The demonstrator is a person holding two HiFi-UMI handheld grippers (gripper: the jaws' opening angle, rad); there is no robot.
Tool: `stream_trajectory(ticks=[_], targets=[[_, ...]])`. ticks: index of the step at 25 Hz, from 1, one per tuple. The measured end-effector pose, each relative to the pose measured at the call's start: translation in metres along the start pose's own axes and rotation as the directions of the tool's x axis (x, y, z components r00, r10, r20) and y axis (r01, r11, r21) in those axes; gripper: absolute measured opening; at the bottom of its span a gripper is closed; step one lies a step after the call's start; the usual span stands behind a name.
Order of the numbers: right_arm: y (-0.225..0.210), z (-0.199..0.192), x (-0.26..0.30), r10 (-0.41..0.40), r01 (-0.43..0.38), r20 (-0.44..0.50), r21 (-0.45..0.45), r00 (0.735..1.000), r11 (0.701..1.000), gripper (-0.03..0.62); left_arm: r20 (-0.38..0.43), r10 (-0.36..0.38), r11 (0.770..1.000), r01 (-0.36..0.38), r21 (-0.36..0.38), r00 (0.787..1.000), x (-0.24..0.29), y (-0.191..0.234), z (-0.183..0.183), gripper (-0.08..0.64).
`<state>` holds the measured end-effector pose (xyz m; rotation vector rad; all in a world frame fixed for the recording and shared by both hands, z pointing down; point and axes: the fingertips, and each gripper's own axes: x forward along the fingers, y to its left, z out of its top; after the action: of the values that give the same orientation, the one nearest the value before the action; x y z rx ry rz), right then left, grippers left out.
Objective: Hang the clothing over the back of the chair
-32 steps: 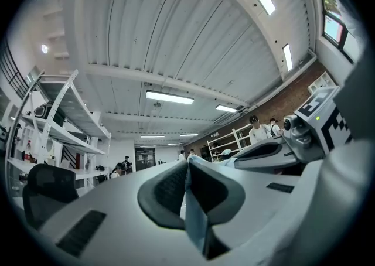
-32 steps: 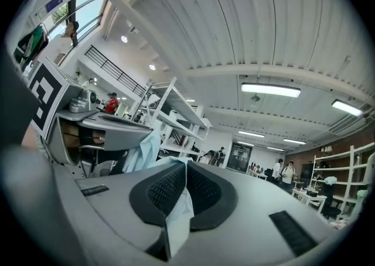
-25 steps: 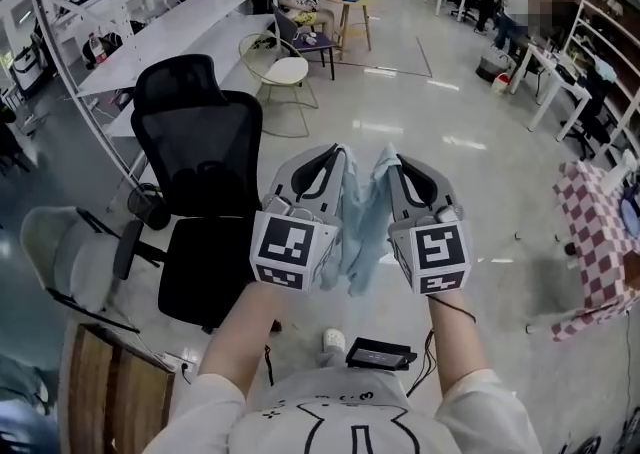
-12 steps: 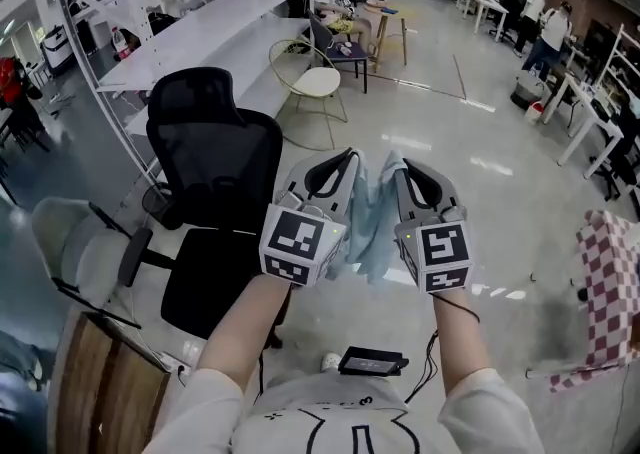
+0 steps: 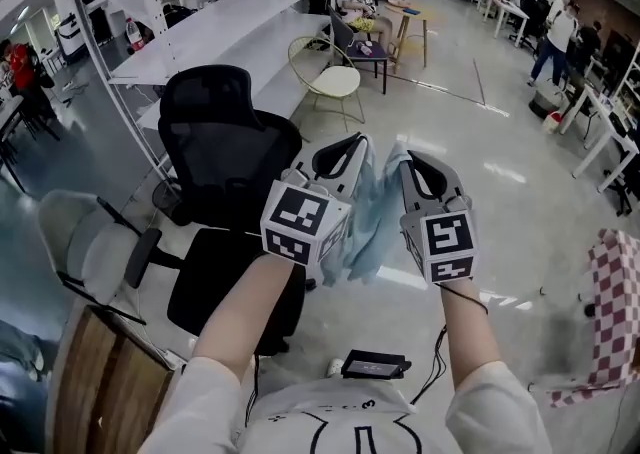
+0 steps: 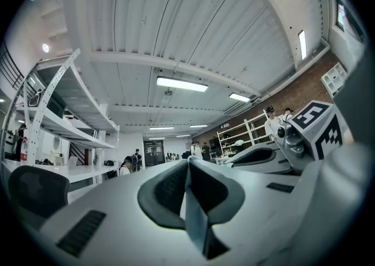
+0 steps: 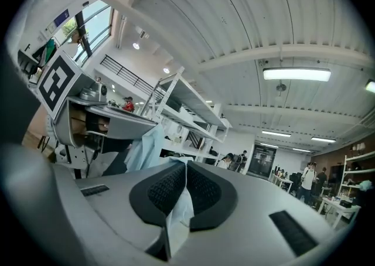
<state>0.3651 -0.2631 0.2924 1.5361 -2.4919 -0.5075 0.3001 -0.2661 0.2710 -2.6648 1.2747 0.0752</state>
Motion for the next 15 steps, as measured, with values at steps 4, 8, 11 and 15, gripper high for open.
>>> stream_trajectory(ticks=[4, 8, 11, 15], targets=[[0.004, 0.004, 0.017, -0.035, 0.035, -0.007, 0.001, 0.999, 0.999, 0.029, -0.004, -0.035, 0.999, 0.035, 0.029, 0.999, 0.002, 0.02, 0.003, 0.026], [0.017, 0.015, 0.041, -0.089, 0.088, -0.033, -0.026, 0.995, 0.996, 0.029, -0.019, -0.12, 0.992, 0.121, 0.04, 0.993, 0.005, 0.041, 0.005, 0.026], [0.025, 0.024, 0.054, -0.136, 0.134, -0.055, -0.031, 0.989, 0.99, 0.029, -0.047, -0.203, 0.976, 0.206, 0.077, 0.978, 0.009, 0.054, 0.006, 0.026], [0.035, 0.032, 0.072, -0.197, 0.191, -0.078, -0.077, 0.977, 0.978, 0.029, -0.068, -0.284, 0.95, 0.29, 0.116, 0.956, 0.013, 0.081, 0.008, 0.026]])
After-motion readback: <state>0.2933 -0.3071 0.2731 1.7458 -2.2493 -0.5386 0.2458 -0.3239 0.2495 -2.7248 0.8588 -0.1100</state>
